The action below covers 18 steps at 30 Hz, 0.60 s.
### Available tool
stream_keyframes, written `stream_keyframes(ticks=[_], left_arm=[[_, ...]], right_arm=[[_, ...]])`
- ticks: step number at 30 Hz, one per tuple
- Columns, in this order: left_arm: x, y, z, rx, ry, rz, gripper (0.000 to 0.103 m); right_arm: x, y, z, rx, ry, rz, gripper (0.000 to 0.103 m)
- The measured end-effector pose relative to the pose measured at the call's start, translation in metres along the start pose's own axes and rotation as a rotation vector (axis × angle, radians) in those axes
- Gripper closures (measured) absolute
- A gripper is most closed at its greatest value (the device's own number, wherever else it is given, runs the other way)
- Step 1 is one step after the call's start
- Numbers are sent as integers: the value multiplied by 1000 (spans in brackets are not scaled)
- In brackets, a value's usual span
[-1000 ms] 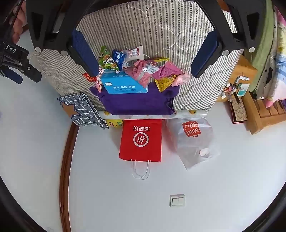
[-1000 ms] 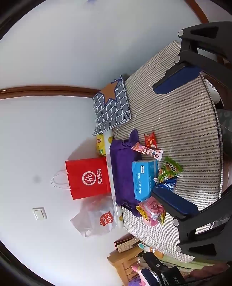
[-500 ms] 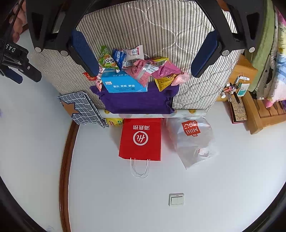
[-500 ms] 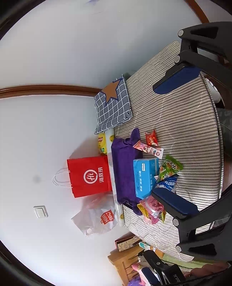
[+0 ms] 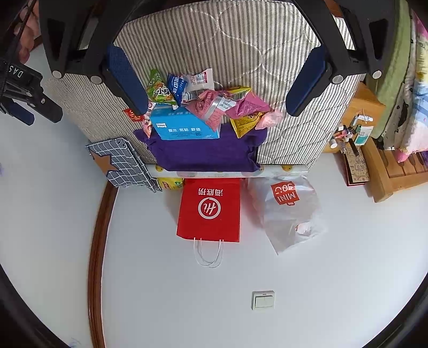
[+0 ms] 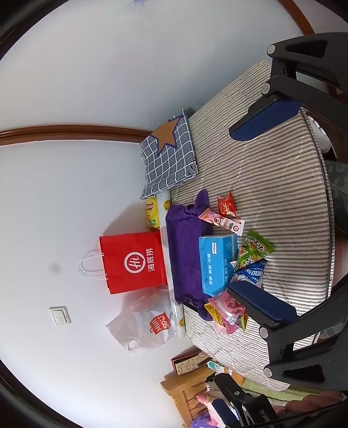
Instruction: Organize snacks
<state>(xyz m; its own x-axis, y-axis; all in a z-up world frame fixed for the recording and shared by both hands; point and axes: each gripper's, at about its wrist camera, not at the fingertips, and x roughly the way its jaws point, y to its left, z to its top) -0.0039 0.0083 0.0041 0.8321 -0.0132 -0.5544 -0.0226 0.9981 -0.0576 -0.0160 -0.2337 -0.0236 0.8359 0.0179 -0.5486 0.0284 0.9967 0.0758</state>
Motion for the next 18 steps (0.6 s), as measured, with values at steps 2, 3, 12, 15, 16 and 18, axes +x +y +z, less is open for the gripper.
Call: stream_keyframes(ticks=[2, 3, 12, 15, 16, 18], left_arm=[[0, 0, 0, 0, 0, 0, 0], [0, 0, 0, 0, 1, 0, 0], [3, 0, 0, -3, 5, 1, 0], [3, 0, 0, -2, 6, 2, 0], [3, 0, 0, -3, 6, 1, 0], [3, 0, 0, -2, 4, 1, 0]], right_arm=[[0, 1, -2, -1, -1, 1, 0], [0, 2, -2, -1, -1, 2, 0], [1, 2, -3, 1, 0, 6, 0], [0, 2, -4, 2, -1, 7, 0], [0, 2, -4, 2, -1, 7, 0], [0, 2, -4, 3, -2, 8, 0]])
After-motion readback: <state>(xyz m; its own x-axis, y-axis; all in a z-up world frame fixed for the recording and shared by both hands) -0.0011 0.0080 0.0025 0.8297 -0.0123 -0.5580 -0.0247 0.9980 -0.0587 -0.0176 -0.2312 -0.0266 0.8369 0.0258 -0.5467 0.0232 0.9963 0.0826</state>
